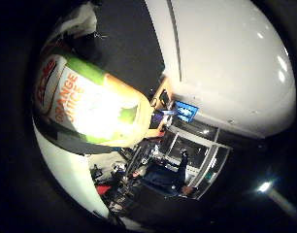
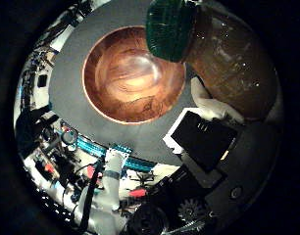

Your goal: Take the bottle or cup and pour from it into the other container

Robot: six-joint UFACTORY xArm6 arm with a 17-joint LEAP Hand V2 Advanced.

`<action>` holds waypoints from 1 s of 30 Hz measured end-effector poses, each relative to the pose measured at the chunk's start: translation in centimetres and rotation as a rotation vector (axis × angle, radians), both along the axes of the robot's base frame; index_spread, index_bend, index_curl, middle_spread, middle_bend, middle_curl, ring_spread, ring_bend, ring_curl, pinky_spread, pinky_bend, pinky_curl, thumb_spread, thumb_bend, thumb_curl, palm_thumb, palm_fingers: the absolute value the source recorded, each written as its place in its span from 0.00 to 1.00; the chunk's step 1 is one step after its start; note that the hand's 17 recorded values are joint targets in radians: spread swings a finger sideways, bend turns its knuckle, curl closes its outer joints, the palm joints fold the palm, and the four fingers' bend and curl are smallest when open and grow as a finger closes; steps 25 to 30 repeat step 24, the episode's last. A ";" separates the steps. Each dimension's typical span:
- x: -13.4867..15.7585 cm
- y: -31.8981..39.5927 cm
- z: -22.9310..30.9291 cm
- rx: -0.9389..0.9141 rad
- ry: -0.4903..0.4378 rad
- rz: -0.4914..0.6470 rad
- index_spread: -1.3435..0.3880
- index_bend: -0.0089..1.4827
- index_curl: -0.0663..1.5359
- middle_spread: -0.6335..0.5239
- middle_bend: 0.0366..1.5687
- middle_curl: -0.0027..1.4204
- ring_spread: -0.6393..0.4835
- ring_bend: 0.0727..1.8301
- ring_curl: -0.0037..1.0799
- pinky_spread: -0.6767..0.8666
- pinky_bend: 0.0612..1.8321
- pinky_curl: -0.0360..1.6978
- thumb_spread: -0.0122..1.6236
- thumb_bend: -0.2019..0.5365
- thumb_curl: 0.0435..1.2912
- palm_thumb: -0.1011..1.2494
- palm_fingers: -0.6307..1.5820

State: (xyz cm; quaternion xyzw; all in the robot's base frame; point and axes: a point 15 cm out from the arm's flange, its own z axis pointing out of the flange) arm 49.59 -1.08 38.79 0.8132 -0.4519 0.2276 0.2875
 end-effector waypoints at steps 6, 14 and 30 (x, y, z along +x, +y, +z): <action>-0.4 0.5 -0.9 -0.021 0.028 -0.001 0.67 0.82 0.56 0.44 0.88 0.56 0.32 0.68 0.88 0.28 0.64 0.63 0.16 0.25 0.73 0.86 0.78; -0.5 0.7 -0.7 -0.070 0.027 0.013 0.67 0.82 0.56 0.44 0.87 0.57 0.32 0.68 0.88 0.28 0.64 0.63 0.16 0.25 0.73 0.86 0.78; -0.6 0.6 -0.7 -0.070 0.032 0.012 0.66 0.80 0.57 0.44 0.87 0.58 0.32 0.68 0.88 0.27 0.64 0.63 0.16 0.25 0.73 0.86 0.78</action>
